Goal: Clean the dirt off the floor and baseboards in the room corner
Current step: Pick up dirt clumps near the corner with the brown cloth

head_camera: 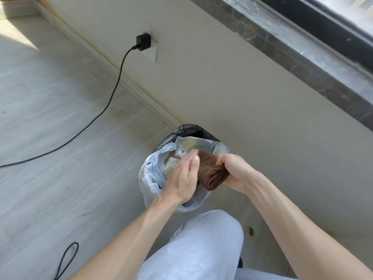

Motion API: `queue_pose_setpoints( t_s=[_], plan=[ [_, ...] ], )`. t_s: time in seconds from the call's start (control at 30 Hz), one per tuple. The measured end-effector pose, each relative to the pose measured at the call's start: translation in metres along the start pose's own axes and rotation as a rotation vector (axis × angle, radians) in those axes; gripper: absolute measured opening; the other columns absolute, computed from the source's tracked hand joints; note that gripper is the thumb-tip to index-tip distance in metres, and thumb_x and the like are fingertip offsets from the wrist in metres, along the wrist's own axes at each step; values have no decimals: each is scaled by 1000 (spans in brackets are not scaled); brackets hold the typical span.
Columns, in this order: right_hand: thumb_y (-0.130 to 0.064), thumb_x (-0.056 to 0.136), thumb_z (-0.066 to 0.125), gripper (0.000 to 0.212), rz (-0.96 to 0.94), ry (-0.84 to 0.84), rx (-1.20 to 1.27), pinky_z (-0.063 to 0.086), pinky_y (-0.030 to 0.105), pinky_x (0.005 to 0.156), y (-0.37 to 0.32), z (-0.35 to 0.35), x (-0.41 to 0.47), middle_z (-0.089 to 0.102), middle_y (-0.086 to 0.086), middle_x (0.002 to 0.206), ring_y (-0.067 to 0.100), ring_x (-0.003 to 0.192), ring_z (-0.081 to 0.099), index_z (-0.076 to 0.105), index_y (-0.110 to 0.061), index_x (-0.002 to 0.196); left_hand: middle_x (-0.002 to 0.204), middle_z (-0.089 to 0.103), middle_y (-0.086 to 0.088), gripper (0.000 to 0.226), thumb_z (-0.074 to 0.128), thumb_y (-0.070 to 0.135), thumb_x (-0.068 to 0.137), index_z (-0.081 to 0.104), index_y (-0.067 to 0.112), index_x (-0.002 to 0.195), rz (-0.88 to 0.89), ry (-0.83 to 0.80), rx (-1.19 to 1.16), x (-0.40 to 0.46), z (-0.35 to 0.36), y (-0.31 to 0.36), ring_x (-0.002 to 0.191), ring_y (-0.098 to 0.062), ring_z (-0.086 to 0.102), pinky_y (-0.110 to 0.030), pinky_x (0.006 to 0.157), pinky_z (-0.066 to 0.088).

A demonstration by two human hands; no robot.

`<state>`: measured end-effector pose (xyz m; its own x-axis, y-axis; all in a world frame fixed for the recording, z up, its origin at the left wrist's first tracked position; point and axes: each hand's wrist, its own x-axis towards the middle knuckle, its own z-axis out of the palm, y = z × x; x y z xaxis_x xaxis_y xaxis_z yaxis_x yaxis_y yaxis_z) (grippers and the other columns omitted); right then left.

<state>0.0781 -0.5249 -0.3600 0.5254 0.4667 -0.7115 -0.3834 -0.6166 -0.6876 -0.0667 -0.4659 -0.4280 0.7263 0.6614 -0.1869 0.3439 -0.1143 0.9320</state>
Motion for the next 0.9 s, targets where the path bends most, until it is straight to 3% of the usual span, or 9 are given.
queue_pose_setpoints(
  t_s=[0.17, 0.27, 0.4, 0.47, 0.7, 0.73, 0.77, 0.8, 0.9],
  plan=[
    [8, 74, 39, 52, -13, 52, 16, 54, 48, 92, -3, -6, 0, 69, 31, 119, 45, 105, 70, 69, 5, 116, 118, 69, -3, 70, 12, 58, 107, 69, 19, 108, -110, -34, 65, 0, 4, 0, 125, -24, 59, -38, 111, 41],
    [7, 72, 39, 54, -30, 60, 3, 54, 48, 86, -5, -9, -2, 69, 31, 119, 42, 98, 70, 71, 4, 116, 151, 49, 14, 59, 18, 50, 110, 53, 20, 147, 28, -45, -36, 1, 5, 8, 146, -1, 37, -20, 121, 25],
    [6, 71, 40, 48, -38, 86, -3, 48, 40, 71, -13, -7, -7, 66, 19, 101, 35, 83, 57, 69, 7, 109, 134, 65, -2, 70, 12, 58, 106, 71, 20, 113, -65, -35, 139, 6, 2, 1, 138, -21, 51, -32, 118, 33],
    [3, 59, 44, 48, -43, 89, 29, 39, 40, 69, -18, -6, -6, 49, 11, 98, 32, 83, 43, 64, 3, 102, 156, 45, 12, 61, 18, 53, 109, 55, 24, 147, 76, 36, 59, 5, 4, 4, 149, -3, 32, -17, 121, 19],
    [-3, 44, 44, 90, -43, 75, -11, 32, 37, 64, -18, -8, -1, 41, 5, 99, 29, 83, 34, 42, 20, 131, 163, 37, 9, 56, 21, 48, 111, 44, 22, 155, 147, 89, 60, 7, 0, 14, 151, 1, 27, -19, 122, 19],
    [-3, 44, 44, 72, -38, 53, -16, 31, 36, 62, -22, -5, -6, 42, 5, 96, 29, 81, 32, 62, 12, 112, 165, 33, 13, 55, 22, 49, 112, 41, 25, 157, 208, 31, 85, 2, -1, 18, 151, 3, 23, -17, 122, 18],
    [-3, 44, 44, 68, -38, 70, 3, 30, 36, 61, -21, -4, -8, 47, 1, 98, 31, 79, 31, 31, -20, 108, 163, 36, 11, 57, 19, 53, 110, 44, 26, 155, 205, -27, 143, 0, 1, 13, 151, 0, 26, -20, 122, 20],
    [-2, 45, 44, 95, -59, 111, -33, 31, 36, 62, -22, -5, -8, 54, 1, 105, 32, 78, 33, 36, 12, 139, 158, 46, 6, 65, 15, 58, 108, 52, 25, 150, 125, -63, 201, 1, 2, 7, 149, -8, 34, -25, 120, 26],
    [5, 61, 41, 65, -52, 118, -24, 41, 37, 68, -22, -13, -9, 61, 15, 104, 30, 83, 49, 65, 9, 121, 148, 56, 5, 77, 10, 64, 104, 57, 20, 145, 44, 106, 147, 4, -2, 10, 144, -12, 42, -29, 117, 33]
  ],
)
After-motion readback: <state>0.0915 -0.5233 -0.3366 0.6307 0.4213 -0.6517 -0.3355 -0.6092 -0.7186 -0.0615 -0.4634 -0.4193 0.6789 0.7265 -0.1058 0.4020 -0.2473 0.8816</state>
